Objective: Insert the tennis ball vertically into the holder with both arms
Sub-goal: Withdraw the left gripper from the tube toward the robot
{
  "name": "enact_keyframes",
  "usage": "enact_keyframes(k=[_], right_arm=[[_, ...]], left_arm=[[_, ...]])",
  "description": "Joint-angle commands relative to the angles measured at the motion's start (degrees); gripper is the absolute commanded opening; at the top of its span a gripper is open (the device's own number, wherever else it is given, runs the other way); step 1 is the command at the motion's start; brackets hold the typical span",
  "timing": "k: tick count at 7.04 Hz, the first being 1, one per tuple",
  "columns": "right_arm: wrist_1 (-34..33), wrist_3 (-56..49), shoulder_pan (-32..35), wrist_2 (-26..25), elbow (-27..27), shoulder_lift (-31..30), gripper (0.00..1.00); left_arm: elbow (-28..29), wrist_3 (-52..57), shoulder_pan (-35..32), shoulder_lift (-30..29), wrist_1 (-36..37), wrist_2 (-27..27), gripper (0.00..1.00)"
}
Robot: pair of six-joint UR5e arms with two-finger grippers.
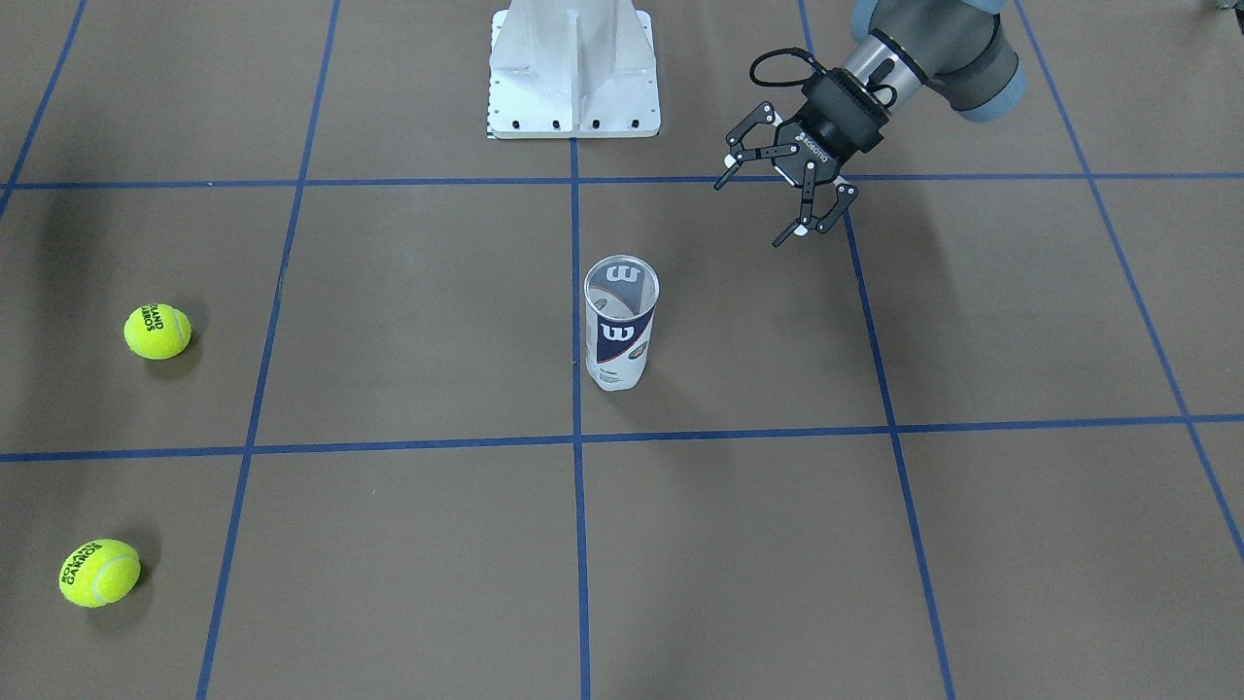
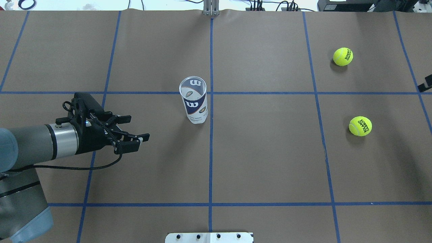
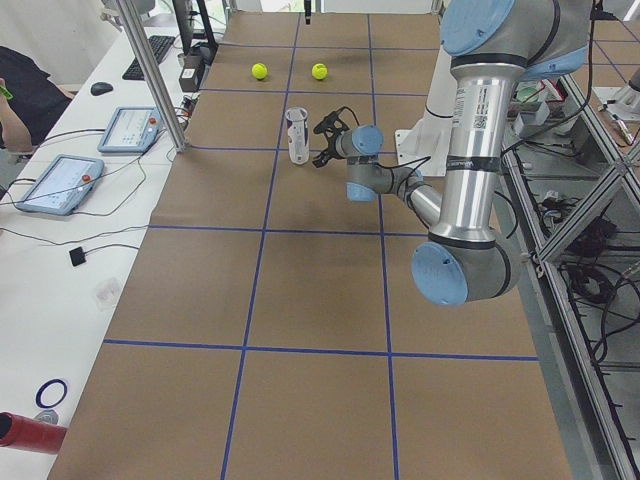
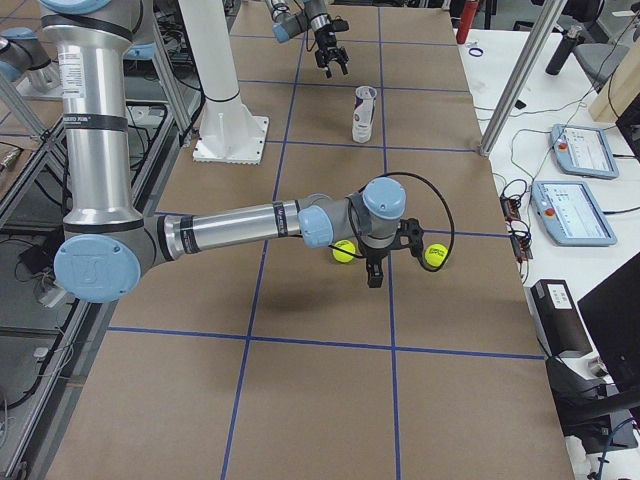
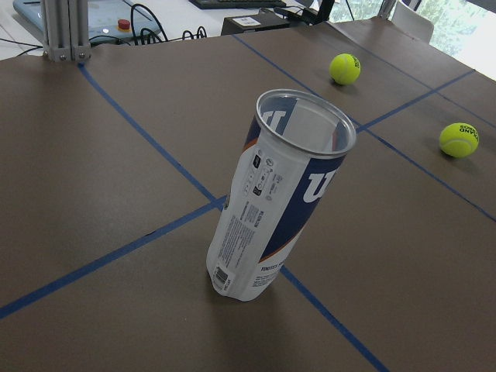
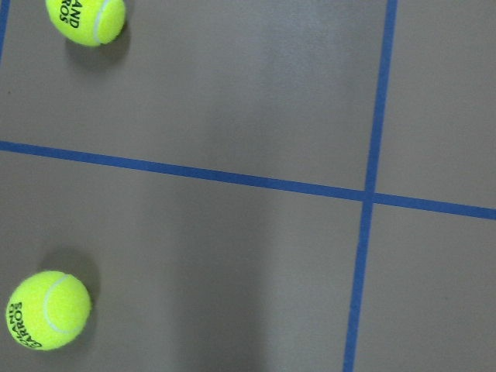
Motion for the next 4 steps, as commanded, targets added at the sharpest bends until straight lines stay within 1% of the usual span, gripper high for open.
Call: enact_keyframes(k=[1,3,4], right_arm=[[11.9,15.2,-10.2,-4.0,0.0,0.1,0.99],[12.5,17.1,-16.4,-7.1,-0.6,1.1,1.0],[12.4,17.1,-18.0,-8.0,-0.7,1.1,1.0]], left_arm=[[0.6,0.0,0.1,-0.4,0.0,0.0,0.98],[0.6,0.0,0.0,-0.4,0.0,0.1,0.99],[0.6,0.0,0.1,-0.4,0.0,0.1,0.99]])
